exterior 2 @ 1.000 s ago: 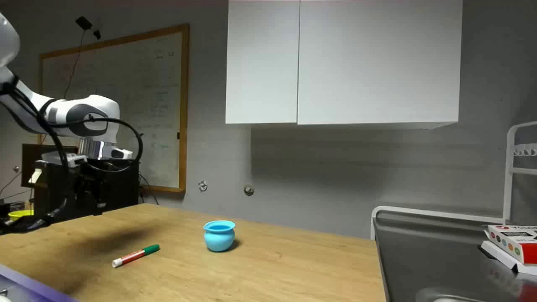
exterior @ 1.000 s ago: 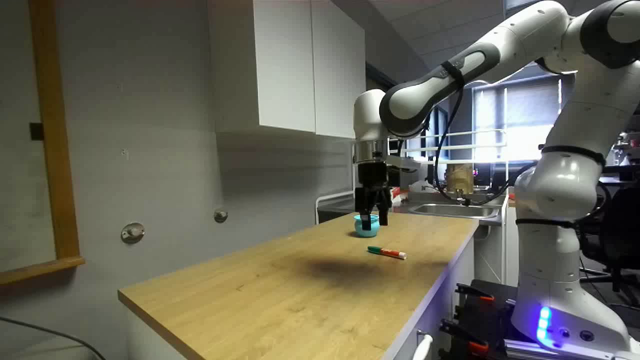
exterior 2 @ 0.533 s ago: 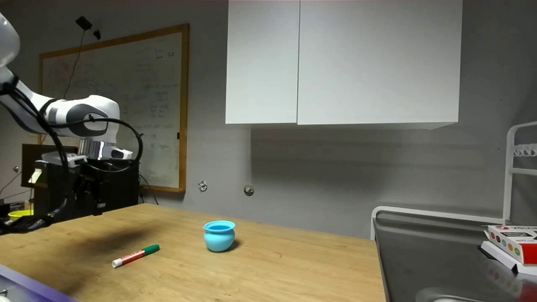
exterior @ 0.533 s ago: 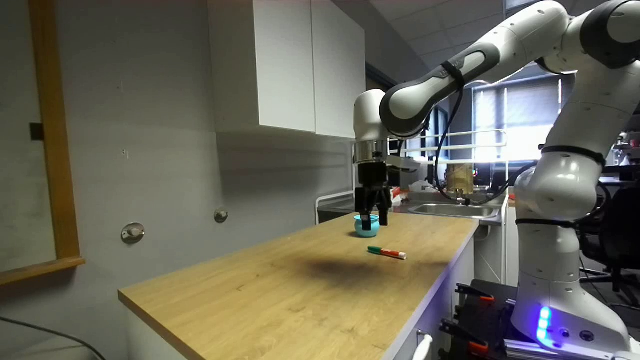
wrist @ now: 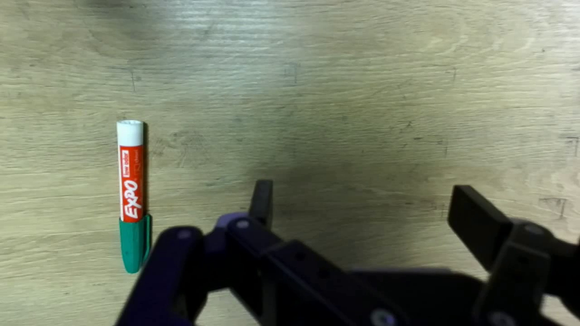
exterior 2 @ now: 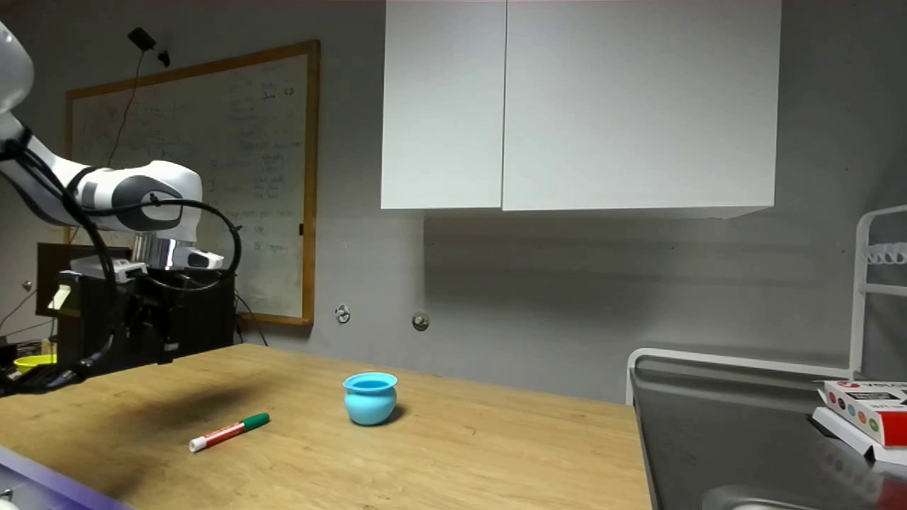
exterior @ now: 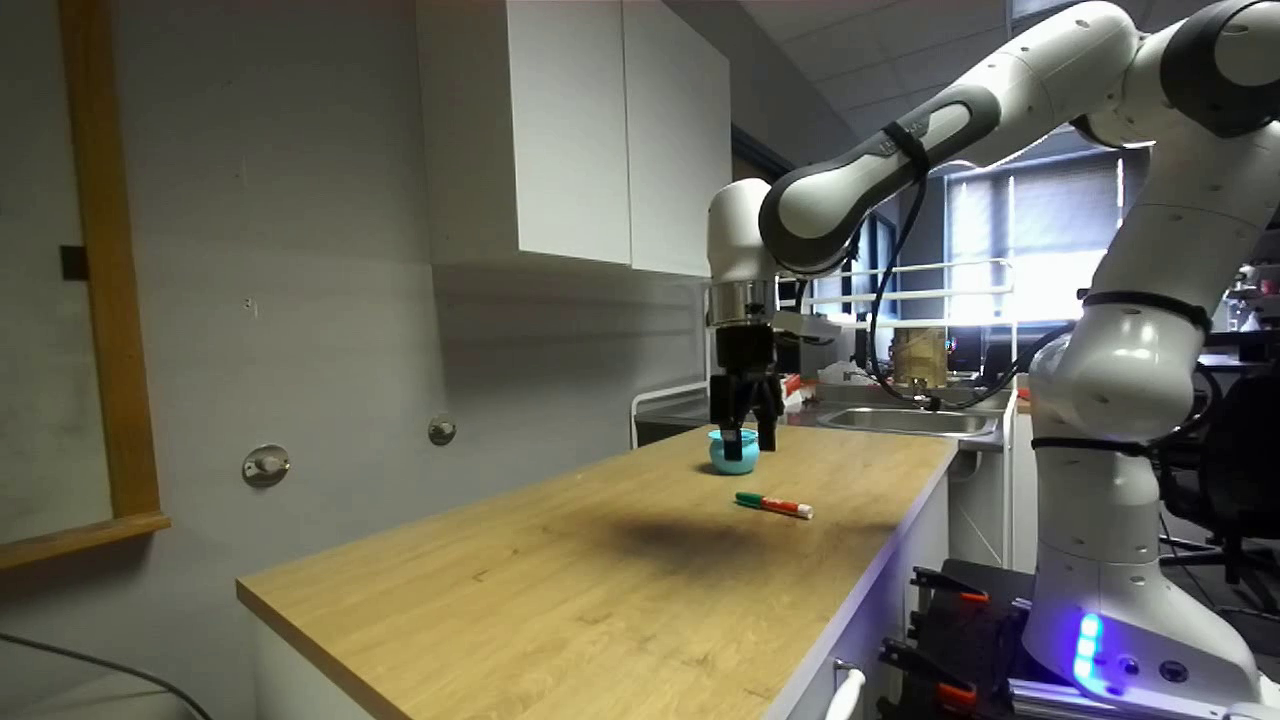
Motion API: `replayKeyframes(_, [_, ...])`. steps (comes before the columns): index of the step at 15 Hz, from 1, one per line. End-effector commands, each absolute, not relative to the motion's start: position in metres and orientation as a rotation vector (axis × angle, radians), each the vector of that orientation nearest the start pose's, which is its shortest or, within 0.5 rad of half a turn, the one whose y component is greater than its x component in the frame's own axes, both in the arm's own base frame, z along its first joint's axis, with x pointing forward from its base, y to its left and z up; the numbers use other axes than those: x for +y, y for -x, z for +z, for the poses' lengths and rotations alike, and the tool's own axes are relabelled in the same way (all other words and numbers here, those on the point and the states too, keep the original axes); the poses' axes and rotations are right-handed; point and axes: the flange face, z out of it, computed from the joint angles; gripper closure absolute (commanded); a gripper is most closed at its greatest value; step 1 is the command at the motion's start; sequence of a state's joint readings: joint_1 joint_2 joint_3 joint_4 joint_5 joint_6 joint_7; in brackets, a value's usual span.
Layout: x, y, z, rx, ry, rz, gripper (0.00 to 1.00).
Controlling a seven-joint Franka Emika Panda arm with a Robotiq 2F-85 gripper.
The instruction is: Put the marker inside the blue vessel
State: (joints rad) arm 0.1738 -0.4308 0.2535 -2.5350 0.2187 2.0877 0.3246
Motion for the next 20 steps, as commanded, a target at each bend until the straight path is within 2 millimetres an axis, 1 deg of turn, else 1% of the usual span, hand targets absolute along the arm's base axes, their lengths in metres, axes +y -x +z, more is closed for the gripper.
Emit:
replayKeyframes(1, [0.176, -0.364, 0.416, 0.047, 3.071, 0.081, 0.00])
replayKeyframes(4, [0.167, -0.369, 0.414, 0.073, 3.075, 0.083, 0.00])
replayKeyframes(6, [0.155, -0.373, 0.413, 0.112, 3.074, 0.083, 0.00])
replayKeyframes(9, [0.131, -0.381, 0.411, 0.193, 3.070, 0.089, 0.00])
replayKeyframes(11, [0.110, -0.389, 0.408, 0.257, 3.066, 0.093, 0.00])
replayKeyframes(13, [0.090, -0.394, 0.401, 0.313, 3.074, 0.100, 0.00])
replayKeyframes(16, [0.063, -0.402, 0.387, 0.365, 3.096, 0.116, 0.00])
replayKeyframes(18, [0.047, -0.408, 0.374, 0.392, 3.100, 0.130, 0.00])
replayKeyframes(20, [0.035, -0.413, 0.361, 0.398, 3.094, 0.157, 0.00])
